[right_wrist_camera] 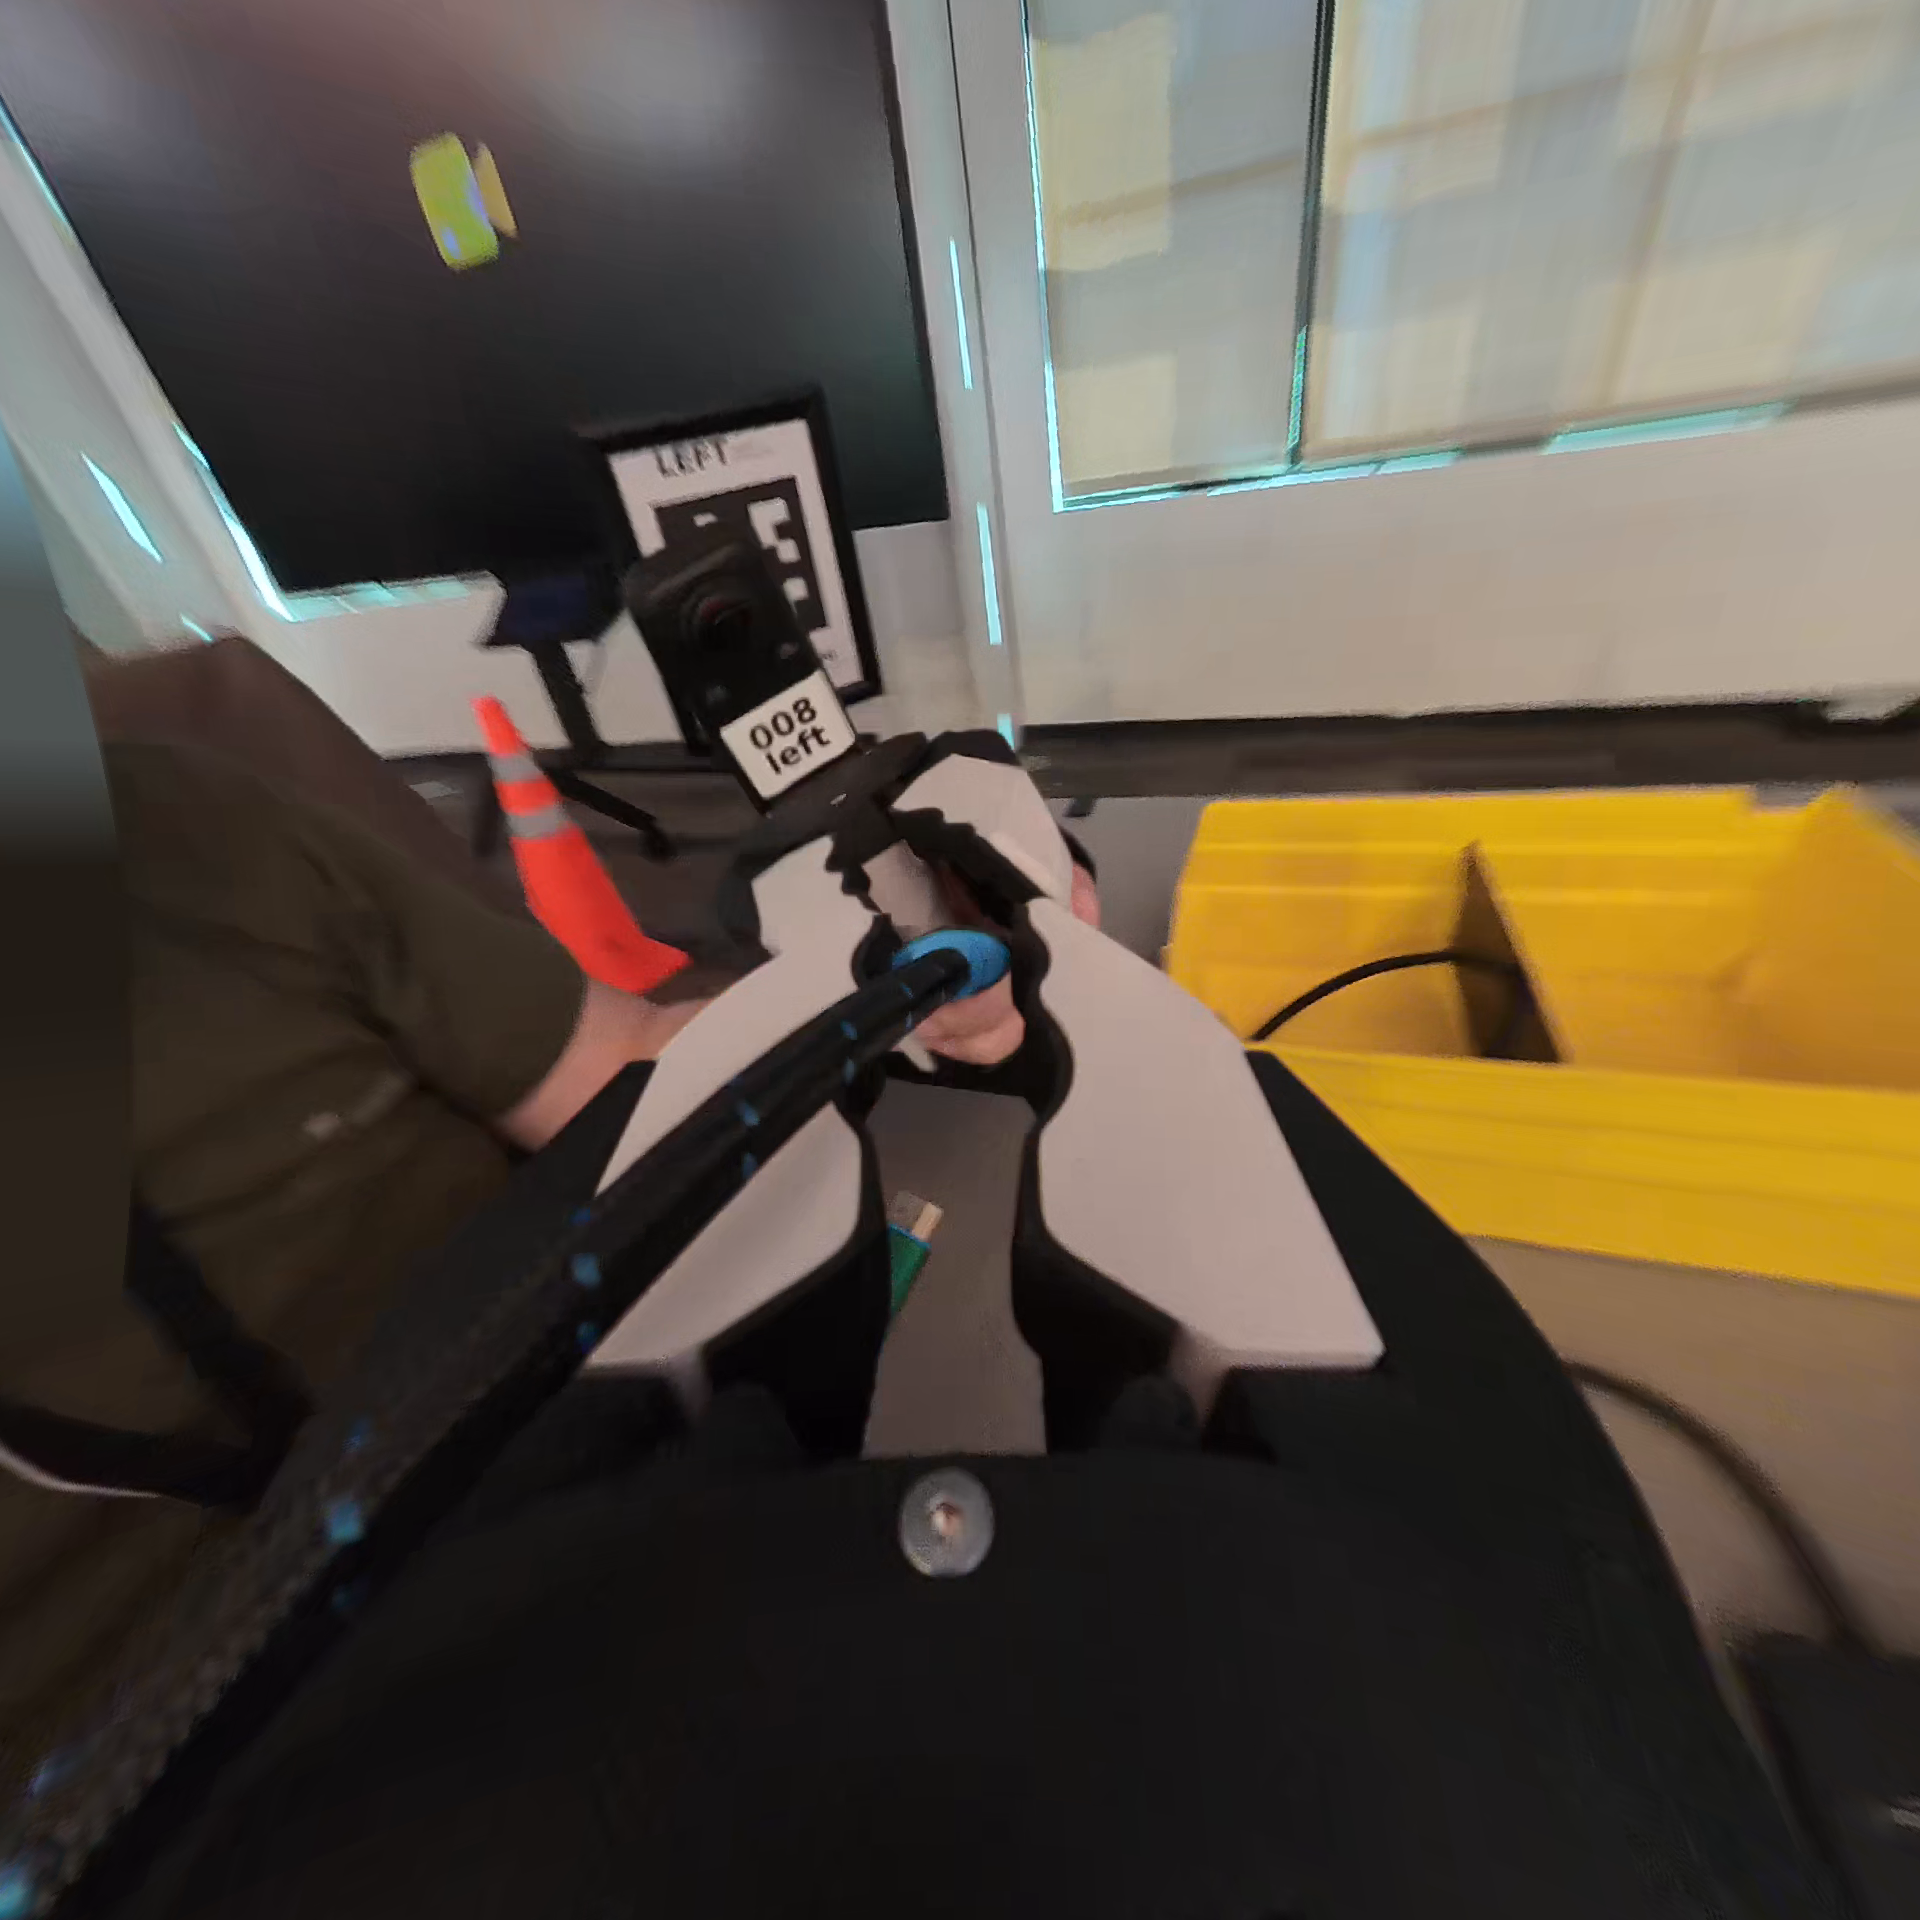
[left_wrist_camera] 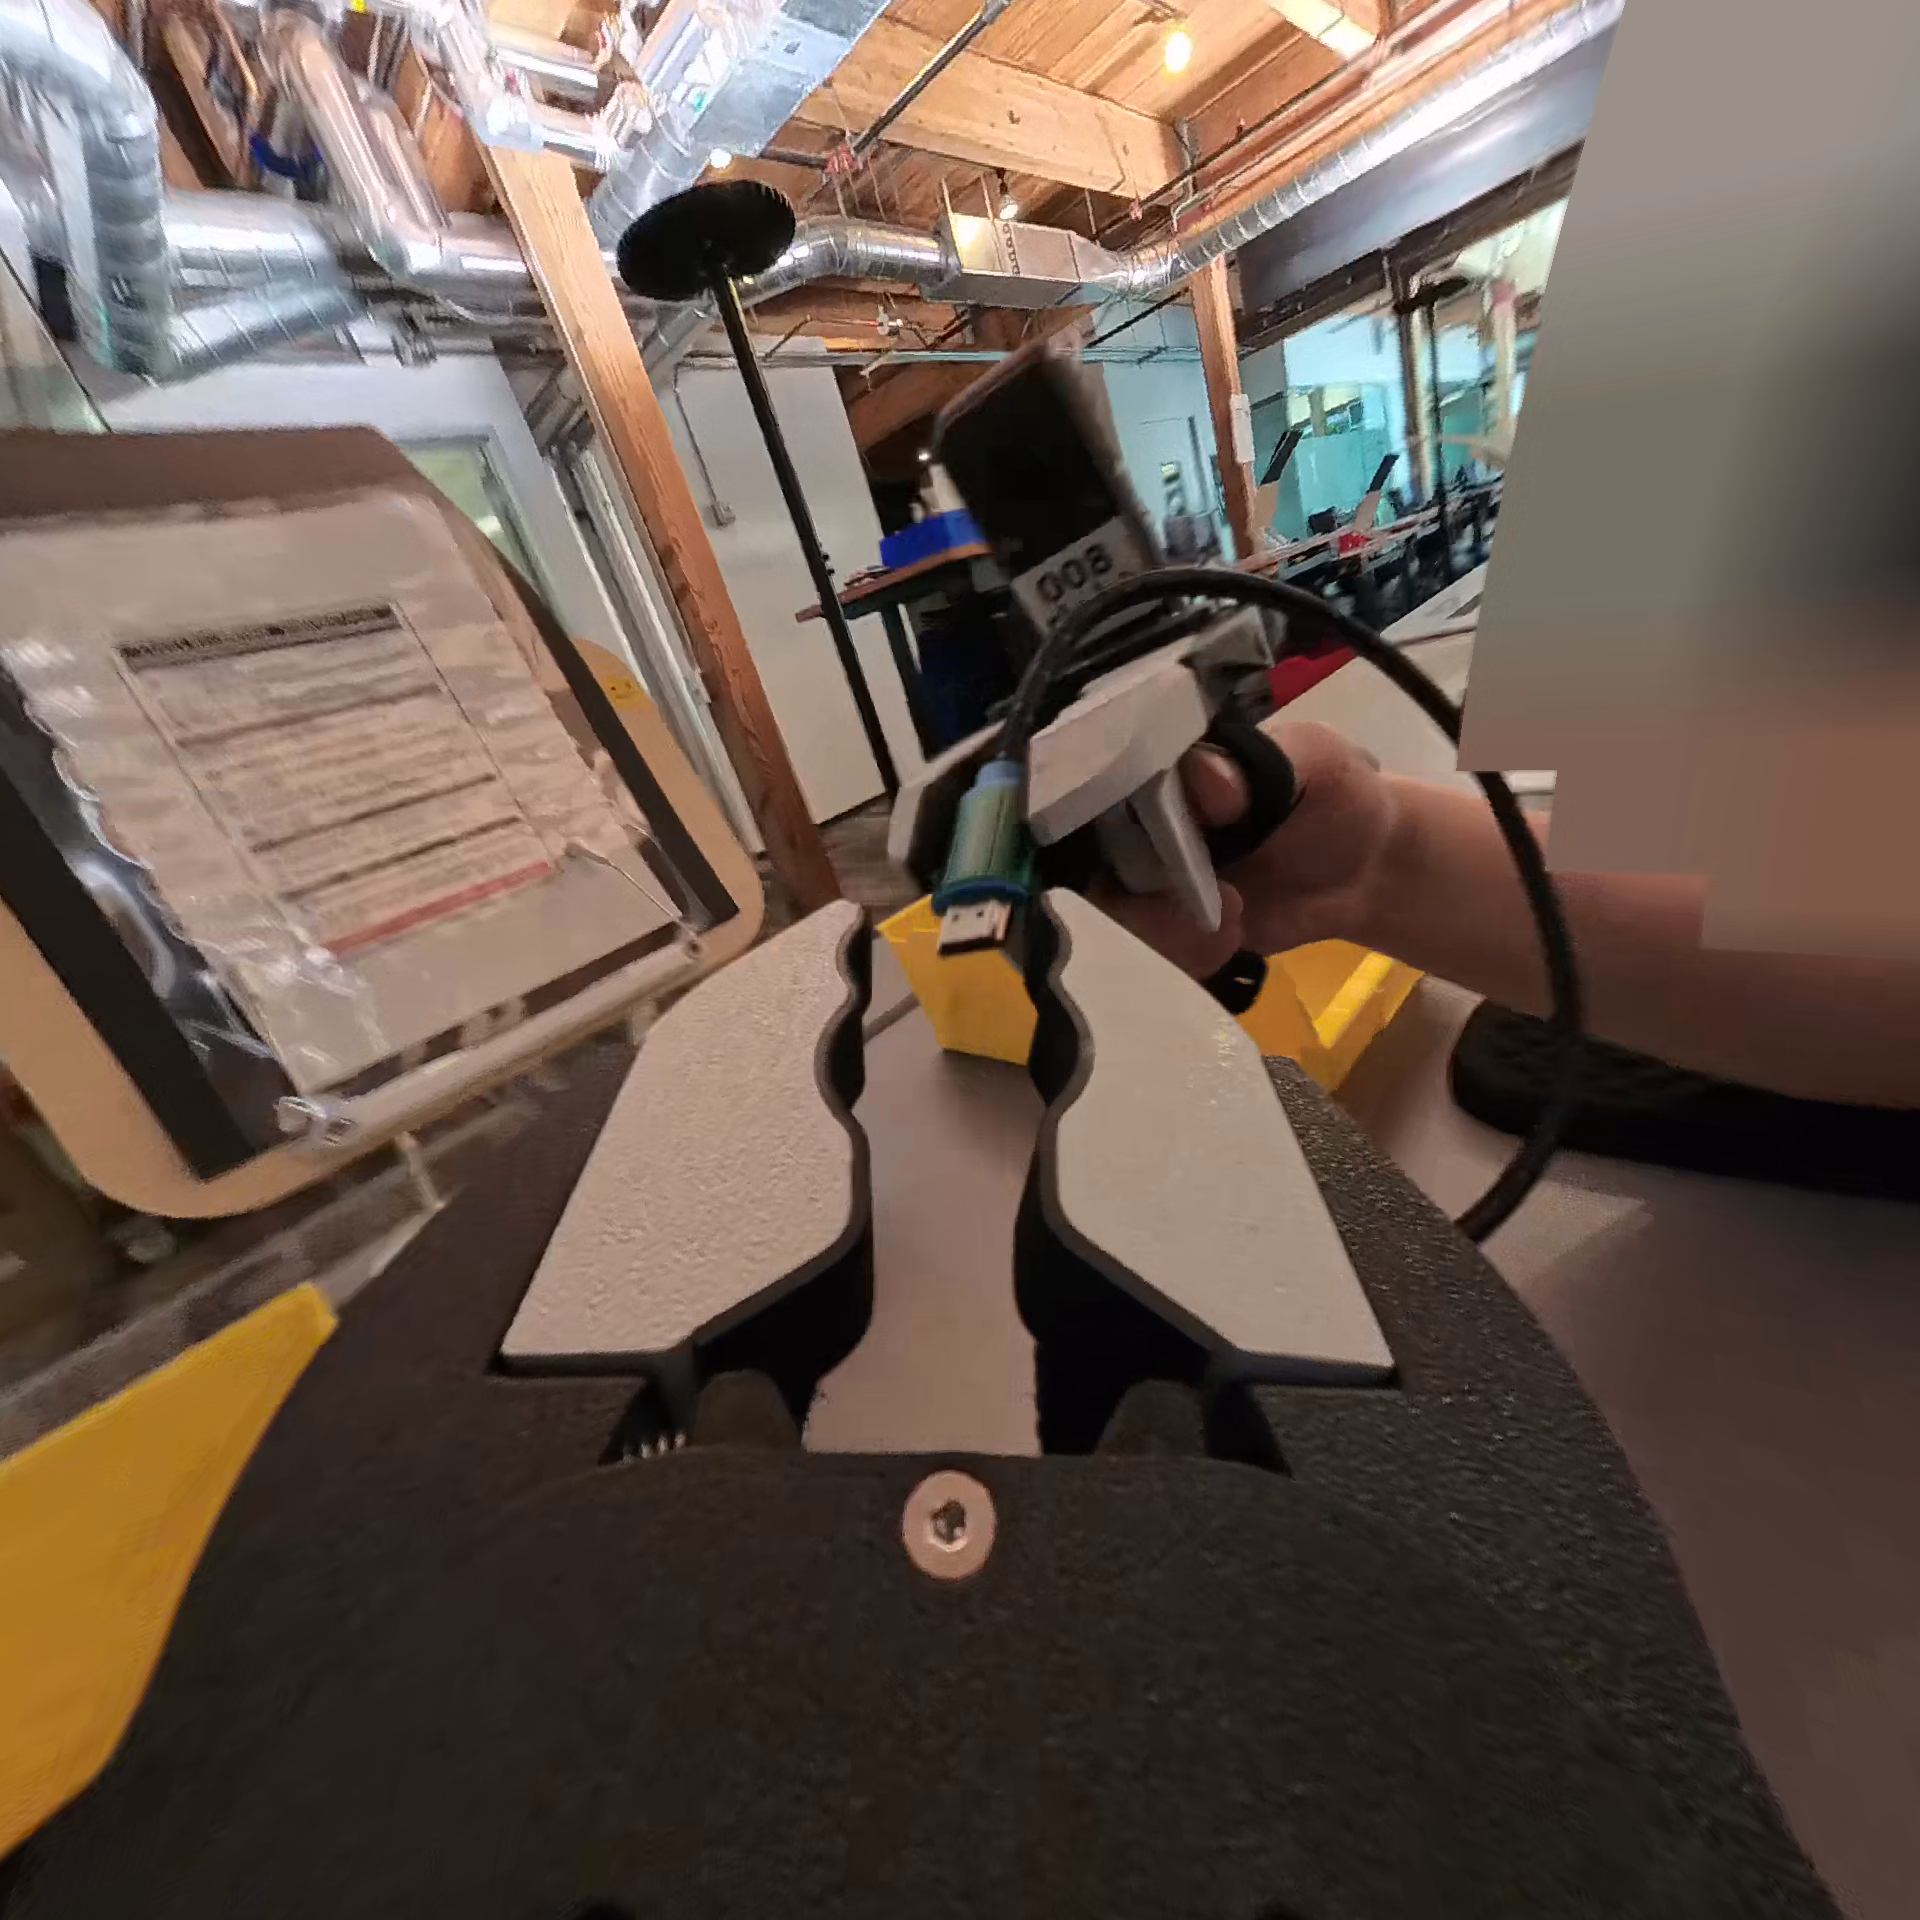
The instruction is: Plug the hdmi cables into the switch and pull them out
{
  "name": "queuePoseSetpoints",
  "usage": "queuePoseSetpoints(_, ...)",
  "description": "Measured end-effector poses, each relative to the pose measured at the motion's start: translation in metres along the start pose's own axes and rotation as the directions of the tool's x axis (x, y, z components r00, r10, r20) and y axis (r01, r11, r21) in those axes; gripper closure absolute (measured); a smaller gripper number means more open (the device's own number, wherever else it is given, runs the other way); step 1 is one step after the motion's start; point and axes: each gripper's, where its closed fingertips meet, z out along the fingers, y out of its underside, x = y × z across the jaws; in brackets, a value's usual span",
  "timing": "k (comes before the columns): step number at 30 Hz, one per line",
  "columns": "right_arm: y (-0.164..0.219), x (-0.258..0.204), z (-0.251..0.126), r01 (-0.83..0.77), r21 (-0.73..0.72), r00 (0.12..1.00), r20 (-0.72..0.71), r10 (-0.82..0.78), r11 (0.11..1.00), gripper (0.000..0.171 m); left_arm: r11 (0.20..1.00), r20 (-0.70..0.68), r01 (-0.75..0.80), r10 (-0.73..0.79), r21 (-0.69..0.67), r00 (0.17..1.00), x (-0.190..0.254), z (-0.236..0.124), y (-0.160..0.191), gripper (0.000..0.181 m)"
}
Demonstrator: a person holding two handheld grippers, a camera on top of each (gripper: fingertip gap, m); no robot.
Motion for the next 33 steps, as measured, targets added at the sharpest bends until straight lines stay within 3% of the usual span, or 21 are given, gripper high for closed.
queuePoseSetpoints(4,-0.013,-0.014,-0.008,0.337,0.019,0.94,-0.07,-0.335,0.941,0.149,0.93,-0.145,0.363,-0.351,0.065,0.925,-0.002,-0.004,-0.011,0.154)
queuePoseSetpoints(8,-0.012,-0.024,-0.004,0.544,-0.008,0.834,-0.105,-0.542,0.839,0.149,0.749,-0.362,0.661,-0.606,0.039,0.708,0.002,-0.005,-0.02,0.154)
queuePoseSetpoints(11,-0.004,-0.02,0.002,0.663,-0.088,0.729,-0.15,-0.668,0.743,0.149,0.664,-0.447,0.747,-0.679,-0.036,0.582,0.011,-0.003,-0.018,0.151)
queuePoseSetpoints(14,0.004,-0.019,0.008,0.733,-0.138,0.648,-0.156,-0.745,0.666,0.149,0.688,-0.436,0.72,-0.678,-0.093,0.591,0.021,0.003,-0.007,0.148)
queuePoseSetpoints(17,0.007,-0.009,0.008,0.755,-0.189,0.598,-0.192,-0.778,0.628,0.149,0.7,-0.416,0.71,-0.671,-0.082,0.614,0.019,0.005,-0.004,0.16)
queuePoseSetpoints(25,0.019,0.018,0.009,0.696,-0.323,0.574,-0.288,-0.767,0.642,0.15,0.708,-0.334,0.704,-0.678,-0.057,0.655,0.005,0.004,0.005,0.161)
queuePoseSetpoints(33,0.016,0.02,0.016,0.593,-0.153,0.709,-0.366,-0.603,0.79,0.145,0.718,-0.347,0.695,-0.659,-0.026,0.668,0.002,0.001,0.004,0.163)
